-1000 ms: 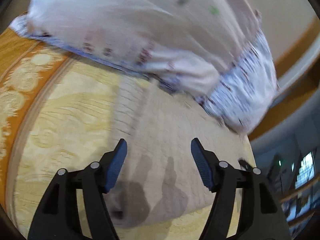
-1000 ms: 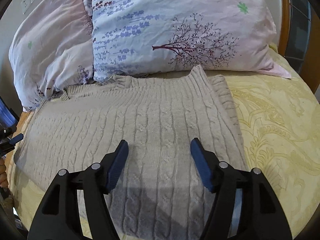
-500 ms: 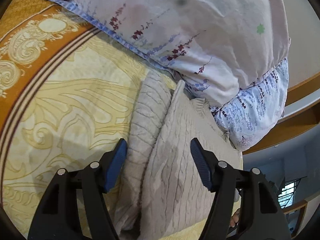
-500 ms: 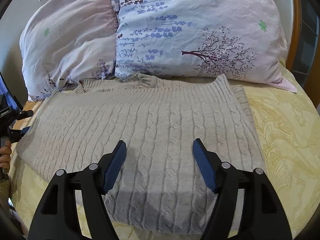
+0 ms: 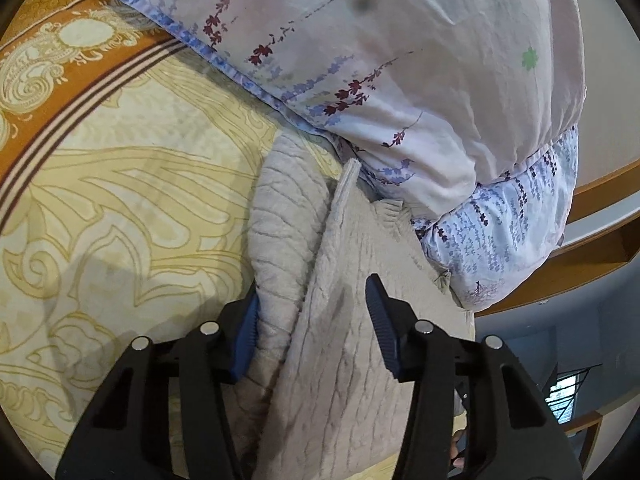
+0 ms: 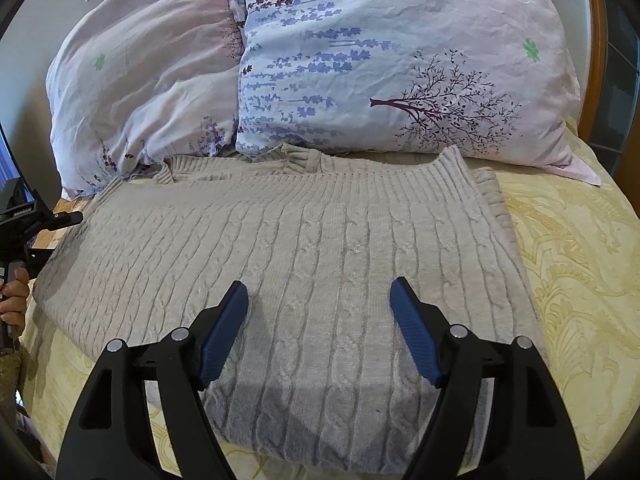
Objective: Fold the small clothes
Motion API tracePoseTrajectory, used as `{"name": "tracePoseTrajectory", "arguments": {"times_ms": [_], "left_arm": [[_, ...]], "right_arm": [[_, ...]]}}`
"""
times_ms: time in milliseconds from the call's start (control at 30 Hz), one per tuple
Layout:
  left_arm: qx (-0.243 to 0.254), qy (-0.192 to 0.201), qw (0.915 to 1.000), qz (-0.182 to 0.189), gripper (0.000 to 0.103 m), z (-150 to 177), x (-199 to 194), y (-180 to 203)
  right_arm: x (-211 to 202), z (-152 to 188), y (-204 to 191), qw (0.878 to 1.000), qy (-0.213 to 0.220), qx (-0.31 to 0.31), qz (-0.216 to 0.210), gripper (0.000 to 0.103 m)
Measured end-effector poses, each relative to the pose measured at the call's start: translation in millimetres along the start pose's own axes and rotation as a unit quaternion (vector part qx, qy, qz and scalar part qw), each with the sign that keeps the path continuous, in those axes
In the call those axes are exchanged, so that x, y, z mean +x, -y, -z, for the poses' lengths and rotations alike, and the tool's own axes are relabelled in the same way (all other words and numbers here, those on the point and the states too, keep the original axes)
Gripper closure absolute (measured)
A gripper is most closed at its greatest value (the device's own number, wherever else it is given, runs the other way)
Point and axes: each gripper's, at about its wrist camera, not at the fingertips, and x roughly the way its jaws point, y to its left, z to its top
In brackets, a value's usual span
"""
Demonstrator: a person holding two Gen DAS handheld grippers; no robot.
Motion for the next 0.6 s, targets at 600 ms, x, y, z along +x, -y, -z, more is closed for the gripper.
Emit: {"name": "tracePoseTrajectory", "arguments": {"times_ms": [600], "left_arm": [[0.018, 0.02, 0.9976, 0.063, 0.084, 9, -8, 63]], "right_arm": [[-11, 2, 8, 1.0, 0.008, 0.017, -0.021, 0.028]]}}
